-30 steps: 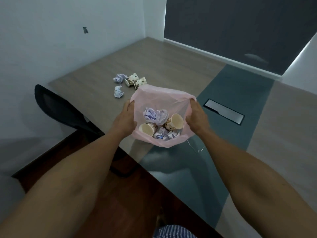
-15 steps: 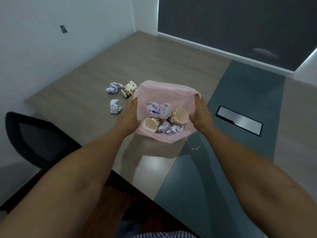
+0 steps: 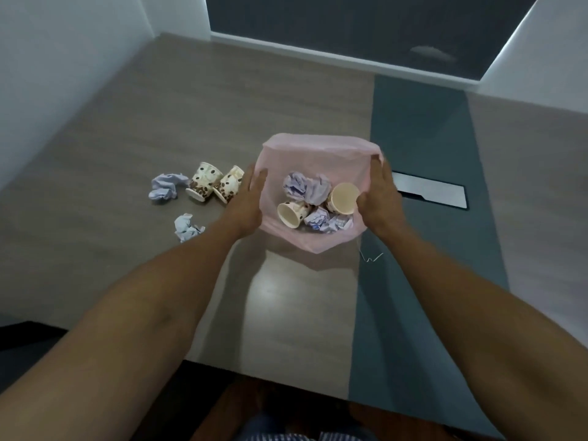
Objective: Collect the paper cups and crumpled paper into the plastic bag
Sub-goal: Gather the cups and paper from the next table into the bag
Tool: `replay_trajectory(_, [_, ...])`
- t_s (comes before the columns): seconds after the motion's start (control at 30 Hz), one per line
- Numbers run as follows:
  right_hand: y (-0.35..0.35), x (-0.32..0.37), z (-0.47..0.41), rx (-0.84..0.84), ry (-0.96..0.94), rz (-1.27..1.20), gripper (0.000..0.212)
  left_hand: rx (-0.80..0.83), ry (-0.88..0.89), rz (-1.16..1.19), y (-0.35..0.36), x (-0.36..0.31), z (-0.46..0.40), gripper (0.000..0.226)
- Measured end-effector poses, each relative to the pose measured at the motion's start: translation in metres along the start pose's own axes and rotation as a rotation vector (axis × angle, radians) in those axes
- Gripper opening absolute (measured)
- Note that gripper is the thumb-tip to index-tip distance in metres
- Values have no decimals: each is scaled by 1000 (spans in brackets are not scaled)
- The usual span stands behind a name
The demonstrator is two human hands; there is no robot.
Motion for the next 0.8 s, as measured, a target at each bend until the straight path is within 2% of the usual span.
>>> replay_trajectory(0.1, [3, 3, -10, -39, 9, 50, 86, -105, 39, 155, -2, 13, -12, 56])
replay_trajectory(0.17, [6, 3, -17, -52, 47, 65, 86, -211, -63, 198, -11, 32, -21, 31])
replay_trajectory(0.2, [8, 4, -20, -56, 68, 72, 85, -250, -114, 146, -16, 45, -28, 24])
replay_trajectory(0.27, [11, 7, -23, -74, 77, 86, 82, -248, -133, -80, -18, 66, -44, 31])
replay_trajectory(0.33, [15, 14, -25, -95, 52, 109, 78, -177, -77, -320, -13, 81, -60, 55])
replay_trajectory(0.4, [17, 20, -25, -119, 24, 131, 75, -124, -17, -431, -7, 93, -75, 69])
replay_trajectory(0.47, [20, 22, -26, -135, 11, 155, 74, -59, 9, -494, 2, 101, -90, 69])
replay_trajectory(0.6, [26, 19, -27, -129, 17, 186, 73, 15, -15, -508, 17, 102, -102, 52])
replay_trajectory(0.7, [30, 18, -26, -113, 20, 195, 74, -81, -3, -477, 8, 93, -92, 43])
replay_trajectory(0.8, [30, 18, -26, -90, 37, 170, 75, -303, -142, -327, -23, 85, -66, 40])
Point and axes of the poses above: each hand's wrist, its own z-axis away from the middle knuckle, its own y-axis out of the palm, x = y × z, the point moved 9 cm from there along -z, towards the middle knuckle, and after that the axes turned 4 degrees about -z, right-handed, at the moved point
